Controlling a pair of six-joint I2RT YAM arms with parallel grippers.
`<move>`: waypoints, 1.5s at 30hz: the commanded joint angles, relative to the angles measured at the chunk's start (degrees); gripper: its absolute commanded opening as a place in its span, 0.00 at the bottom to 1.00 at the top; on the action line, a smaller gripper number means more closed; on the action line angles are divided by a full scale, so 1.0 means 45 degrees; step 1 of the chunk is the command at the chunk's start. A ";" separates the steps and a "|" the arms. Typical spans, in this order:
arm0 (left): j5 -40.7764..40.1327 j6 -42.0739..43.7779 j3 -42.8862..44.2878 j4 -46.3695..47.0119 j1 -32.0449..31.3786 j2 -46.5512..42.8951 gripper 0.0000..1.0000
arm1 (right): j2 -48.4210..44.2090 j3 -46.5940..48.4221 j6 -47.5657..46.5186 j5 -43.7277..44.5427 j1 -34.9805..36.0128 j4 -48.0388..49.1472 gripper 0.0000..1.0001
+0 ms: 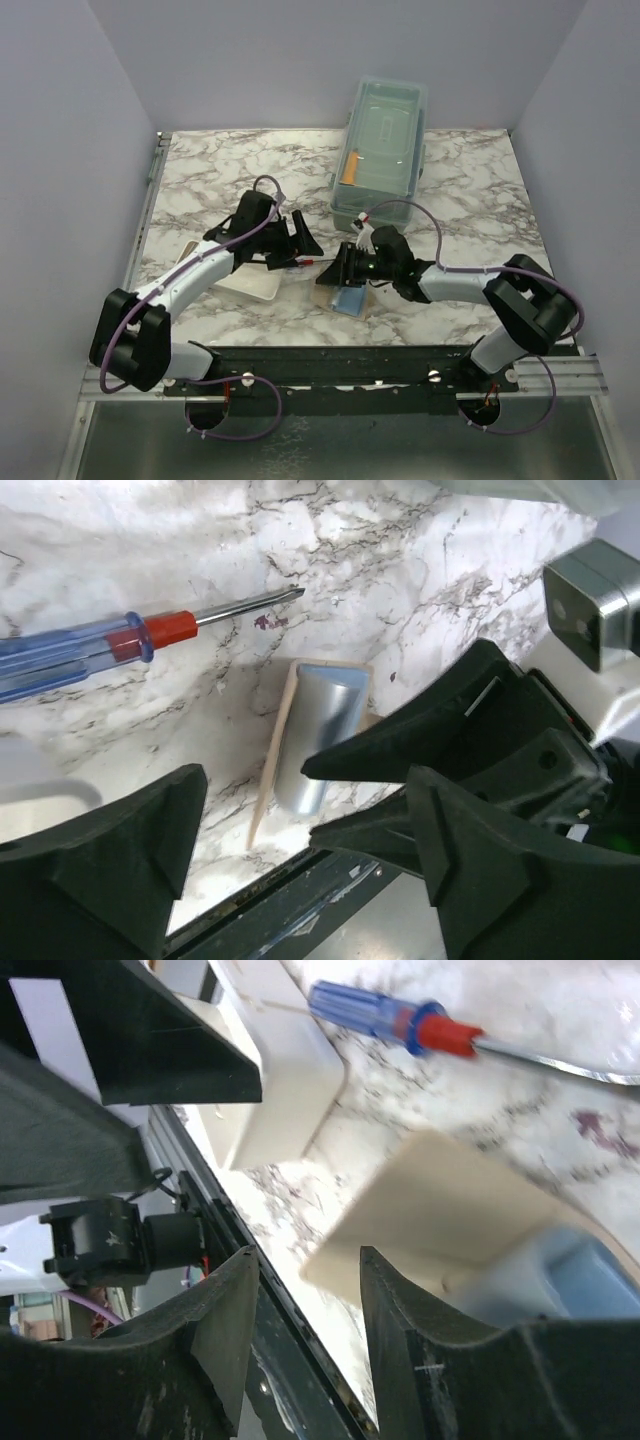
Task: Put the credit cards into the card holder
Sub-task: Open the card holder at the center of the board.
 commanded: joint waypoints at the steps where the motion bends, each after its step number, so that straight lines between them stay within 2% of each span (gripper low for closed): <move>1: 0.0110 0.0980 0.1011 -0.1731 0.0548 -0.0962 0.92 | 0.1257 0.1102 -0.0146 -0.1059 0.0189 0.0394 0.49; 3: -0.0074 0.1234 0.1372 -0.2197 0.0659 -0.1015 0.94 | 0.1776 0.1146 0.0226 -0.1815 0.0200 0.1245 0.49; 6: -0.0344 0.1488 0.1598 -0.2531 0.0741 -0.1102 0.95 | 0.1402 0.0710 0.0389 -0.1481 0.0190 0.1589 0.53; 8: 0.0071 0.1569 0.1546 -0.2477 0.0746 -0.0963 0.93 | 0.0924 0.0845 -0.0005 -0.1001 0.0198 0.0376 0.53; 10: 0.1080 0.1524 0.1510 -0.2335 0.0729 -0.0501 0.88 | 0.0283 0.1108 -0.0214 0.0109 0.0190 -0.1890 0.55; 12: 0.1736 0.1585 0.1457 -0.2195 0.0589 0.0062 0.80 | -0.0542 0.0864 -0.0238 0.1313 0.0181 -0.3421 0.56; 14: 0.1620 0.1659 0.1336 -0.2024 0.0203 0.0420 0.72 | -0.1645 0.0241 -0.0162 0.2121 0.0178 -0.4185 0.56; 20: 0.0894 0.1634 0.1166 -0.1557 -0.1191 0.1429 0.69 | -0.3686 -0.1033 0.0580 0.3261 0.0180 -0.5566 0.55; 25: 0.0146 0.1650 0.0980 -0.1413 -0.1391 0.2081 0.46 | -0.4092 -0.2139 0.1423 0.3606 0.0161 -0.4768 0.50; 30: -0.0060 0.1429 0.0616 -0.0931 -0.1496 0.2568 0.22 | -0.3358 -0.2290 0.1524 0.3259 0.0153 -0.3868 0.49; 39: -0.0028 0.0861 -0.0160 -0.0053 -0.1622 0.2537 0.09 | -0.2274 -0.2221 0.1575 0.2843 0.0079 -0.2786 0.49; 43: 0.0203 0.0561 -0.0328 0.0339 -0.1692 0.2800 0.03 | -0.2261 -0.1940 0.1490 0.2850 0.0049 -0.3158 0.49; 45: 0.0265 0.0432 -0.0361 0.0489 -0.1759 0.2882 0.00 | -0.2366 -0.1818 0.1467 0.2887 0.0062 -0.3445 0.52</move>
